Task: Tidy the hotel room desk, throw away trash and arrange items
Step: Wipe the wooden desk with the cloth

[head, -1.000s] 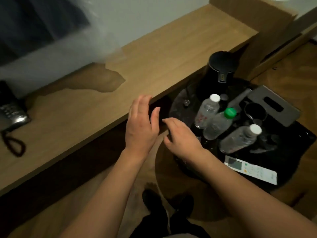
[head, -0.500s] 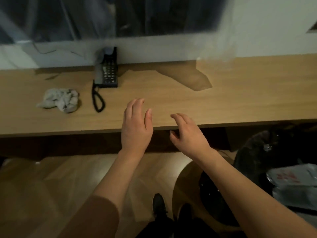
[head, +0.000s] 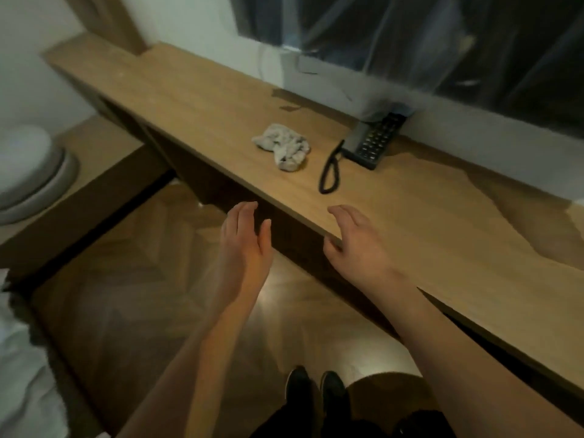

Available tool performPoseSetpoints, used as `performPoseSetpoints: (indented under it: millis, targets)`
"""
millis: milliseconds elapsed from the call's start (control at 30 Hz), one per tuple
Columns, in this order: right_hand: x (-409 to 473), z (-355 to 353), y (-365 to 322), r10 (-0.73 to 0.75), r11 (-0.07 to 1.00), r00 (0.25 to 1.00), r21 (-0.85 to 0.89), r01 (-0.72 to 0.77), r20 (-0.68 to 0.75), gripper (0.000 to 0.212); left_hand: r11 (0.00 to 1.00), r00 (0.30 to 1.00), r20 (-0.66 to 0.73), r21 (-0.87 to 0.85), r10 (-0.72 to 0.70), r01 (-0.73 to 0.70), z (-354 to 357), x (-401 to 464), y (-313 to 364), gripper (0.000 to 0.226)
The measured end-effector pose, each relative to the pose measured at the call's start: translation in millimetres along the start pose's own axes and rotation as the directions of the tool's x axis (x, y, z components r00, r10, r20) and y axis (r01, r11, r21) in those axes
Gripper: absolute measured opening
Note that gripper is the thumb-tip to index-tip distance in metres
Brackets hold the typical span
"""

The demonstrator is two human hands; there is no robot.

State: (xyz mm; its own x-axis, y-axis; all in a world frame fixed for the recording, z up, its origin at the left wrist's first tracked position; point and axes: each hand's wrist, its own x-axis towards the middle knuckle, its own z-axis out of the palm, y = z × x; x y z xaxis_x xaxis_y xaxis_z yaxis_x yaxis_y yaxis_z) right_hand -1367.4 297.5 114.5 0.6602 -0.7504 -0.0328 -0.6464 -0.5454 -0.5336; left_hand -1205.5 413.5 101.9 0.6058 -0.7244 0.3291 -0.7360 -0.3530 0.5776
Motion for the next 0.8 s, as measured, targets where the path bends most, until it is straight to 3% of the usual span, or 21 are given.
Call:
performPoseSetpoints:
  millis: [133, 367, 533, 800]
  targets:
    - [23.4, 17.4, -46.5, -0.127, 0.992, 0.991, 0.000, 0.127, 0.041, 0.059, 0.981, 0.984, -0.024, 0.076, -0.177, 0.178, -32.9, -11.5, -36.3, 0.039]
    - [48.1, 63.0, -111.4, -0.314, 0.948, 0.931, 0.005, 0.319, 0.187, 0.058, 0.925, 0.936, -0.108, 0.152, -0.334, 0.348, -72.7, -31.4, -93.9, 0.040]
    - [68.0, 88.0, -139.2, -0.338, 0.938, 0.914, 0.007, 0.346, 0.225, 0.057, 0.902, 0.916, -0.130, 0.170, -0.378, 0.397, -84.0, -23.3, -130.5, 0.042]
    - [110.9, 105.9, -154.4, -0.368, 0.929, 0.917, 0.018, 0.370, 0.153, 0.054, 0.910, 0.929, -0.109, 0.189, -0.355, 0.370, -79.0, 25.7, -169.9, 0.038]
